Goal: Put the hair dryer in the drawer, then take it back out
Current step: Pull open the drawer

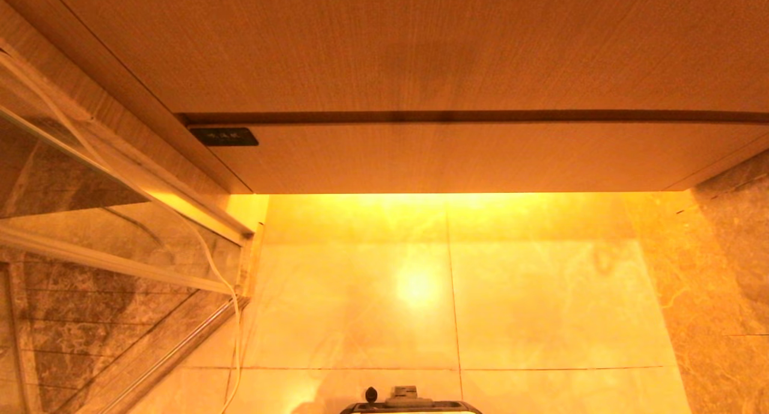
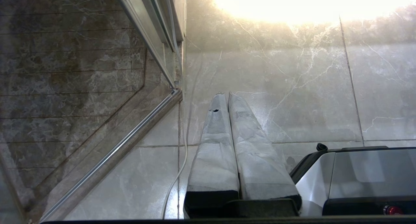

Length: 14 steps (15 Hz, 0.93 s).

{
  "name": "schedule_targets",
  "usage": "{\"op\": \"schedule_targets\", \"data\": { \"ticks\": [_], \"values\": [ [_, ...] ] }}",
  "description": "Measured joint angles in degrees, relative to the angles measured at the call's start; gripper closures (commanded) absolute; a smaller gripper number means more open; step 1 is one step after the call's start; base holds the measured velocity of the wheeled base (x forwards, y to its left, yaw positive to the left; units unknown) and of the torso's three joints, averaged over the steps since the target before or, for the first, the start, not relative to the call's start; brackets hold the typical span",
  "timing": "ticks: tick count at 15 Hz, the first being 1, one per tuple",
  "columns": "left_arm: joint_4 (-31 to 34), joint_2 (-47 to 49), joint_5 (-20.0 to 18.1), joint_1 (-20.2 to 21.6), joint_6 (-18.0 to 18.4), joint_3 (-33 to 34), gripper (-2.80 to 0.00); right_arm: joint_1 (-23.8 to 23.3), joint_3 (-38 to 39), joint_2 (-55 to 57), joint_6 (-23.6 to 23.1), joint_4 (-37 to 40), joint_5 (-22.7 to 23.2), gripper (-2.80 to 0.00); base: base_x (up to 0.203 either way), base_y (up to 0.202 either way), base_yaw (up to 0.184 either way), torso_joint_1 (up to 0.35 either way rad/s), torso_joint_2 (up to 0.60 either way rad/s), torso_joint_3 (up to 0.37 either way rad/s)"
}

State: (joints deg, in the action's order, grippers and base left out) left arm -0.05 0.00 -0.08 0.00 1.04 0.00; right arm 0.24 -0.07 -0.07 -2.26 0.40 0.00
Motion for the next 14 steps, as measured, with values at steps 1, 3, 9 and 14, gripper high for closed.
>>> {"op": "schedule_targets", "data": {
  "ticks": [1, 3, 9, 14],
  "values": [
    [0.00, 0.00, 0.01, 0.00, 0.00, 0.00, 0.00, 0.00, 0.00, 0.00, 0.06, 0.00, 0.02, 0.00, 0.000, 0.000, 0.000, 0.000, 0.00, 0.000],
    [0.01, 0.00, -0.02, 0.00, 0.00, 0.00, 0.00, 0.00, 0.00, 0.00, 0.03, 0.03, 0.07, 0.00, 0.000, 0.000, 0.000, 0.000, 0.00, 0.000],
    [0.01, 0.00, -0.02, 0.00, 0.00, 0.00, 0.00, 0.00, 0.07, 0.00, -2.29, -0.18, 0.88, 0.00, 0.000, 0.000, 0.000, 0.000, 0.00, 0.000],
    [0.00, 0.00, -0.02, -0.04, 0.00, 0.00, 0.00, 0.00, -13.33, 0.62, -2.58, 7.36, 7.67, 0.00, 0.000, 0.000, 0.000, 0.000, 0.00, 0.000]
  ]
}}
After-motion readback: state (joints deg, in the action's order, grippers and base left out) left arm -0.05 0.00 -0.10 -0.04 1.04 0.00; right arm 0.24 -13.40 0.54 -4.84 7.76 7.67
